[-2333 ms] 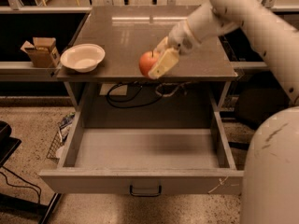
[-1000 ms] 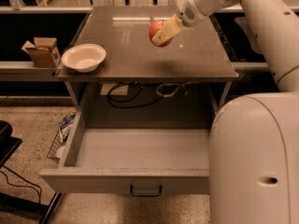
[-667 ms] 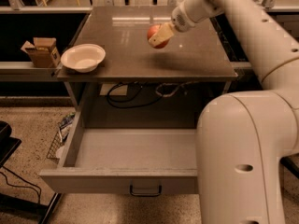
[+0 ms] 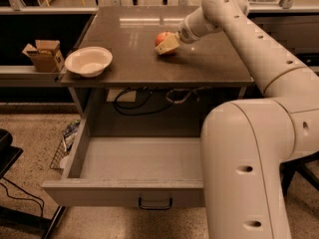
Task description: Pick apple from top drawer and place on counter
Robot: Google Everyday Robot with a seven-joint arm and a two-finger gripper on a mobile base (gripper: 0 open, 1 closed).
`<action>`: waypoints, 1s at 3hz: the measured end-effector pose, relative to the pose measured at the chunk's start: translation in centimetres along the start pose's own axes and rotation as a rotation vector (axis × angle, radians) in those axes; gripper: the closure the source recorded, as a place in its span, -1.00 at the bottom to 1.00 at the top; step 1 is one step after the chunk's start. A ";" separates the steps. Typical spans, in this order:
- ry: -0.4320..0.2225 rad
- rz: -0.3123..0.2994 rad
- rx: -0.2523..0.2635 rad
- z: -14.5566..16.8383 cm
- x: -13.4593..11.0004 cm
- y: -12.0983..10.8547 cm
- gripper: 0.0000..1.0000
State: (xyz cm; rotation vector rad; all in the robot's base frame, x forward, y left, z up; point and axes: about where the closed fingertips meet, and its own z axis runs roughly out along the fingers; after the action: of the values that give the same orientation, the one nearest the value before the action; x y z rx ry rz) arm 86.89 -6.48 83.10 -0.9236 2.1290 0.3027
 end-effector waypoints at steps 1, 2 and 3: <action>0.000 0.000 0.000 -0.1 -0.1 0.0 0.49; 0.000 0.000 0.000 -0.1 -0.1 0.0 -0.13; 0.000 0.000 0.000 -0.1 -0.1 0.0 -0.58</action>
Offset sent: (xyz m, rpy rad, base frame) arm 0.0000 0.0000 0.0016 0.0000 0.0000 0.0000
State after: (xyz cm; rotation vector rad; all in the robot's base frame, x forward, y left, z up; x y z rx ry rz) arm 86.89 -6.48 83.26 -0.9237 2.1290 0.3028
